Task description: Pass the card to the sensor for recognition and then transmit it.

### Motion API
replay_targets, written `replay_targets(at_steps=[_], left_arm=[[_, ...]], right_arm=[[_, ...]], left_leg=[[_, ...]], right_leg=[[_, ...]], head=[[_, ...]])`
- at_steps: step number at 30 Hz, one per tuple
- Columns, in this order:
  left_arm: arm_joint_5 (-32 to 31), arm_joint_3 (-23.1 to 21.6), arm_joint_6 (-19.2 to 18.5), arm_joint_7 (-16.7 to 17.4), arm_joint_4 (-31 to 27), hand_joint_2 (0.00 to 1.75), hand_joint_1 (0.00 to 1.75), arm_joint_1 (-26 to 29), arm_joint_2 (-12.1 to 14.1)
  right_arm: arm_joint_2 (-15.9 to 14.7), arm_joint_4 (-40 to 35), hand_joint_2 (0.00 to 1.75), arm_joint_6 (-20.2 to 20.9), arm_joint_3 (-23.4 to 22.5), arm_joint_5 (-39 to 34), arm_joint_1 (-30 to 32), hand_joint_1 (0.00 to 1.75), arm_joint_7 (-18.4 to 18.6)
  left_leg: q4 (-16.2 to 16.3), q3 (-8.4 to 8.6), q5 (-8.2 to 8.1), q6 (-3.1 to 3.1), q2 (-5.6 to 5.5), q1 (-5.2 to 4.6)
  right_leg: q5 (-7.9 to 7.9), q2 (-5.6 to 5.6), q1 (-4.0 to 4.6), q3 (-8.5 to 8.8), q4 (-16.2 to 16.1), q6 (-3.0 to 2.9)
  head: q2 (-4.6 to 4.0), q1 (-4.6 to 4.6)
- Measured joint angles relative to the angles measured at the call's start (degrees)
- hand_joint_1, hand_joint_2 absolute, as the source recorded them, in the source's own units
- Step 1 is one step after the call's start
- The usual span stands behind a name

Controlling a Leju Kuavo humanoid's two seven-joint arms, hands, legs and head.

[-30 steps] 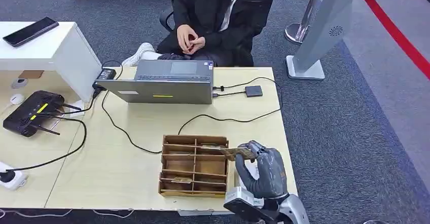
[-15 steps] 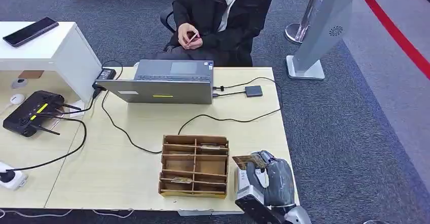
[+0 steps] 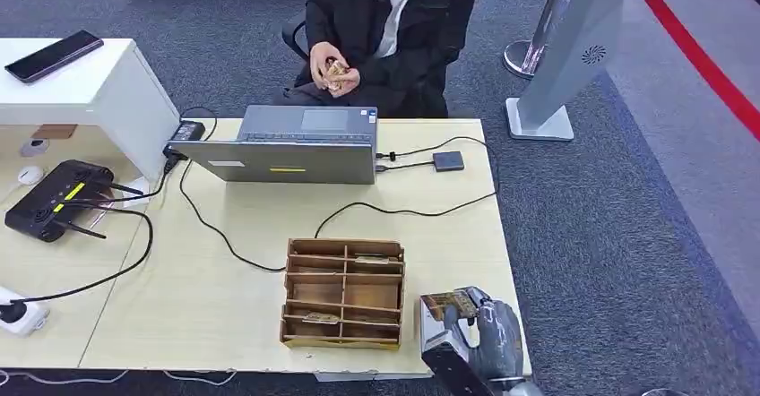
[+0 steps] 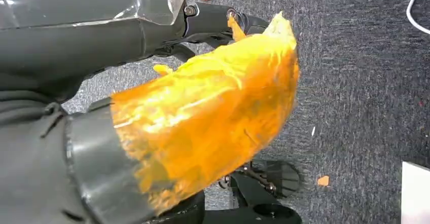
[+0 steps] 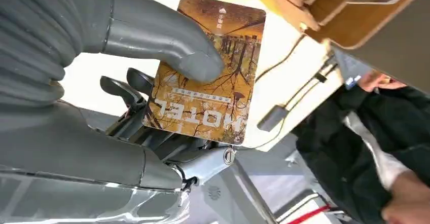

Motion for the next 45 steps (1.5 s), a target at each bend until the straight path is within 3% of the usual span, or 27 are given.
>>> replay_targets(at_steps=[26, 45], left_arm=[[0.9, -0.3, 0.0, -0.1, 0.0, 0.00, 0.00, 0.0, 0.0], [1.0, -1.0, 0.1, -0.1, 0.0, 0.00, 0.00, 0.0, 0.0]], right_arm=[[0.0, 8.1, 1.75, 0.2, 0.0, -1.6, -0.3, 1.75, 4.0], [0.0, 10.8, 1.75, 0.3, 0.0, -1.8, -1.7, 1.75, 4.2]], left_leg=[[0.0, 0.01, 0.00, 0.00, 0.00, 0.00], [0.0, 0.03, 0.00, 0.00, 0.00, 0.00]], right_leg=[[0.00, 0.00, 0.00, 0.01, 0.0, 0.00], [0.00, 0.00, 0.00, 0.02, 0.0, 0.00]], head=[[0.00, 0.00], [0.00, 0.00]])
